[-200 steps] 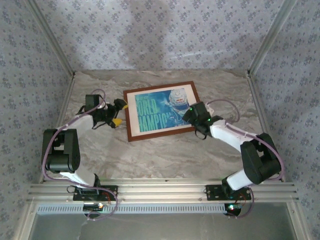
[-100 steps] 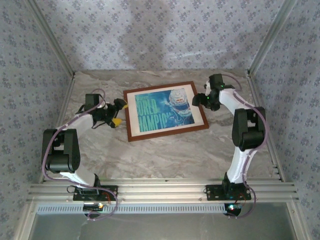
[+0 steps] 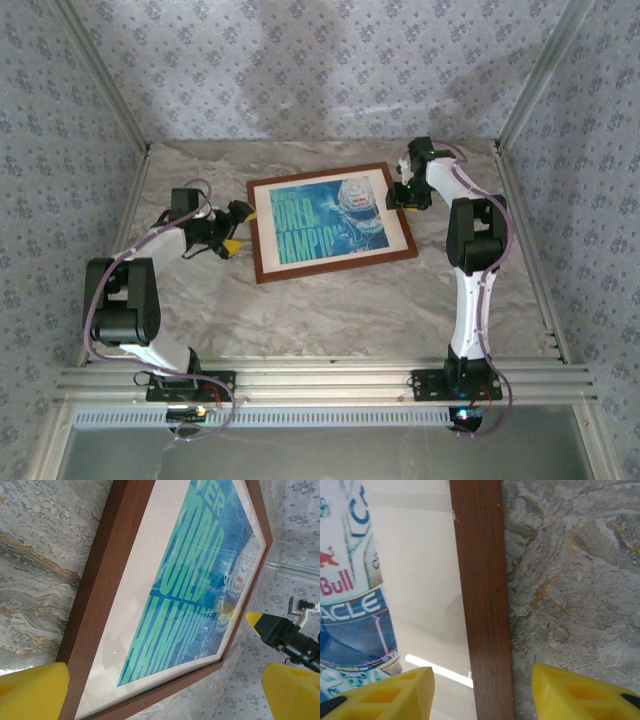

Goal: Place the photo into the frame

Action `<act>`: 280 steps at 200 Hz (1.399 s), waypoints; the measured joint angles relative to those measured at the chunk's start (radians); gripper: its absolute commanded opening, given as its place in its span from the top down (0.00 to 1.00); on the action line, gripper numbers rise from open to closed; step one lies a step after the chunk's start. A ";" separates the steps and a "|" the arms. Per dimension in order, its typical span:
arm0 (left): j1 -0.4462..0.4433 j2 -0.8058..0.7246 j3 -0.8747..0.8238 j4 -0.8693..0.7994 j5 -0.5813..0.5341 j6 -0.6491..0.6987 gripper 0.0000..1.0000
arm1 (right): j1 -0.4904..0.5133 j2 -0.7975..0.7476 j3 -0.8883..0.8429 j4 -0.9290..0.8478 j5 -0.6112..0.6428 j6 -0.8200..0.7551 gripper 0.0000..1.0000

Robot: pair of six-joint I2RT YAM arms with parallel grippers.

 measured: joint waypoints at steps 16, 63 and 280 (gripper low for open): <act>0.000 0.000 0.000 -0.003 -0.001 0.003 0.01 | 0.006 0.012 0.005 -0.010 0.026 -0.005 0.50; 0.000 0.000 0.000 -0.003 -0.008 0.008 0.02 | 0.047 0.029 0.005 -0.031 0.098 -0.019 0.67; 0.001 0.055 0.066 -0.200 -0.193 0.240 0.01 | 0.093 -0.425 -0.549 0.104 0.150 0.207 0.35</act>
